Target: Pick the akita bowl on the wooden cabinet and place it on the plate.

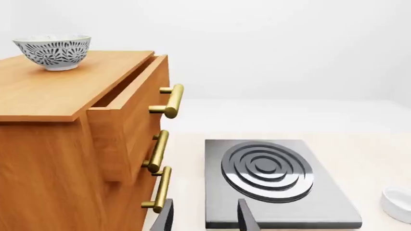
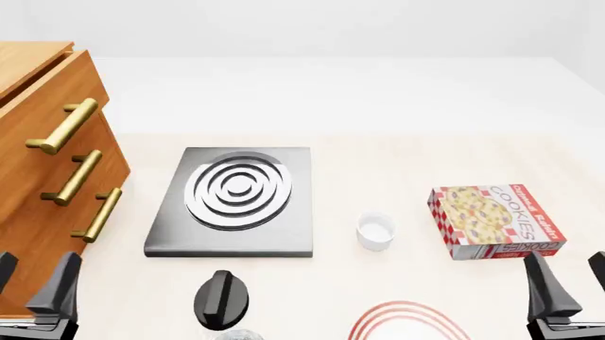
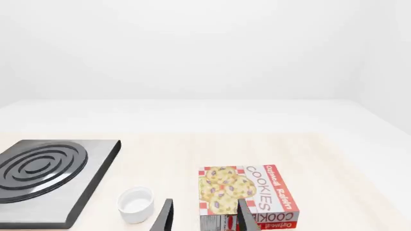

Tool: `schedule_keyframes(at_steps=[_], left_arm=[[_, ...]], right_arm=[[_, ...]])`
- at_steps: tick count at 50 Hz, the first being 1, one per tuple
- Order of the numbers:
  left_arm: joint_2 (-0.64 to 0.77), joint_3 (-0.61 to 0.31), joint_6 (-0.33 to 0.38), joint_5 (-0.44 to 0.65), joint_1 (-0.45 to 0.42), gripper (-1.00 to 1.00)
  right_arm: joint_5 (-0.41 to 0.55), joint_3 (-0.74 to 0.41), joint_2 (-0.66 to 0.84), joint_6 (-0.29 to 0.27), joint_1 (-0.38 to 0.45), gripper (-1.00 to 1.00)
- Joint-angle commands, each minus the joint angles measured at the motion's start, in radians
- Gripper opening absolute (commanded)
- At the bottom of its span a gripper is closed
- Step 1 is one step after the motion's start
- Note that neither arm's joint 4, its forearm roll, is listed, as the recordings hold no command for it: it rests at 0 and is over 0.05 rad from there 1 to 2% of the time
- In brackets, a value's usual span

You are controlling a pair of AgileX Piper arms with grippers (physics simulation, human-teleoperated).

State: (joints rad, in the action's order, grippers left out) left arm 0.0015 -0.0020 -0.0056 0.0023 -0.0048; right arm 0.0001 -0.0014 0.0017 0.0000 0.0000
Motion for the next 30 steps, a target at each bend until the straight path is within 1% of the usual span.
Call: schedule_keyframes(at_steps=[1, 10, 17, 20, 21, 24, 28, 30], left_arm=[[0.003, -0.008, -0.017, 0.009, -0.011, 1.00], [0.005, -0.026, -0.024, 0.030, -0.011, 1.00], [0.003, -0.061, -0.011, 0.059, -0.014, 1.00], [0.001, -0.085, 0.012, 0.074, -0.023, 1.00], [0.001, -0.092, 0.007, 0.085, -0.021, 1.00], [0.013, -0.141, -0.018, 0.145, -0.018, 1.00], [0.027, -0.211, -0.019, 0.198, -0.019, 1.00], [0.042, -0.257, -0.032, 0.231, -0.023, 1.00]], right_arm=[[0.002, -0.003, 0.002, 0.000, 0.000, 1.00], [0.003, -0.004, 0.001, 0.000, 0.000, 1.00], [0.002, -0.004, 0.002, 0.000, 0.000, 1.00], [0.001, -0.003, 0.002, 0.000, 0.000, 1.00], [0.001, -0.003, 0.003, 0.000, 0.000, 1.00], [0.000, -0.003, 0.003, 0.000, 0.000, 1.00], [0.001, -0.003, 0.003, 0.000, 0.000, 1.00], [0.001, -0.003, 0.002, 0.000, 0.000, 1.00]])
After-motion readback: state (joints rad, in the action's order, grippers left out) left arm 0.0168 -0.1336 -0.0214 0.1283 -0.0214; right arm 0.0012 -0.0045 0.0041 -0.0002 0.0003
